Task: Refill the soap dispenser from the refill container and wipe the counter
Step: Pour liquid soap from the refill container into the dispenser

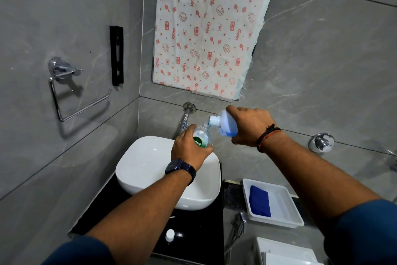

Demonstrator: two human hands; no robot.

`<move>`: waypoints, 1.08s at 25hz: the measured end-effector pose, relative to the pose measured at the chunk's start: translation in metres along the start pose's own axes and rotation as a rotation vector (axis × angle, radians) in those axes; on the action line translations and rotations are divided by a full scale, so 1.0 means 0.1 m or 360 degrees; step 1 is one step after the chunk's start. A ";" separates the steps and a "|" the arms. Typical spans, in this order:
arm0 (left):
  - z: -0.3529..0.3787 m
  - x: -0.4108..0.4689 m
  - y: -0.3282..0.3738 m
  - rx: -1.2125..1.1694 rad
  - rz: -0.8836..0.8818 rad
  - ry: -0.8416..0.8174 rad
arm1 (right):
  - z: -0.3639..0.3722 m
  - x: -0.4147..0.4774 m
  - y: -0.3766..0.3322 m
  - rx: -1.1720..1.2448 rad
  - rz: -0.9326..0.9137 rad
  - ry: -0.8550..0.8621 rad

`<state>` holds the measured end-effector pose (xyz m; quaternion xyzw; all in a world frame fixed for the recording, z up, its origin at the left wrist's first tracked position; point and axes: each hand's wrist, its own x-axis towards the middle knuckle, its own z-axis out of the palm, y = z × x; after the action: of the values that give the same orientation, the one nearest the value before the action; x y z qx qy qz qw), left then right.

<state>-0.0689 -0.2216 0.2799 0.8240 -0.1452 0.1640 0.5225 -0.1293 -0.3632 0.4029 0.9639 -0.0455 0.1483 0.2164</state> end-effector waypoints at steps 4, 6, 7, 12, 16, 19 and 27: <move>0.00 0.01 0.00 -0.0012 -0.0020 -0.0012 | 0.01 0.02 0.00 -0.0007 0.0005 0.0004; 0.00 0.01 0.00 -0.0004 -0.0025 -0.0012 | 0.02 0.03 0.01 -0.0012 -0.0002 0.0006; 0.00 0.01 0.00 0.0000 -0.0026 -0.0015 | 0.02 0.04 0.01 -0.0016 -0.0004 0.0011; 0.00 0.01 0.00 -0.0001 -0.0029 -0.0023 | 0.03 0.04 0.01 -0.0027 0.0000 0.0018; 0.00 0.00 0.01 -0.0003 -0.0022 -0.0020 | 0.02 0.03 0.02 -0.0031 0.0006 0.0004; 0.00 0.00 0.02 -0.0005 -0.0021 -0.0029 | 0.00 0.03 0.02 -0.0024 0.0009 -0.0021; -0.01 0.00 0.03 -0.0016 -0.0003 -0.0023 | -0.02 0.00 0.03 -0.0014 0.0000 -0.0008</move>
<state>-0.0700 -0.2216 0.2826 0.8228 -0.1491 0.1568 0.5256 -0.1298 -0.3652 0.4057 0.9633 -0.0467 0.1457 0.2204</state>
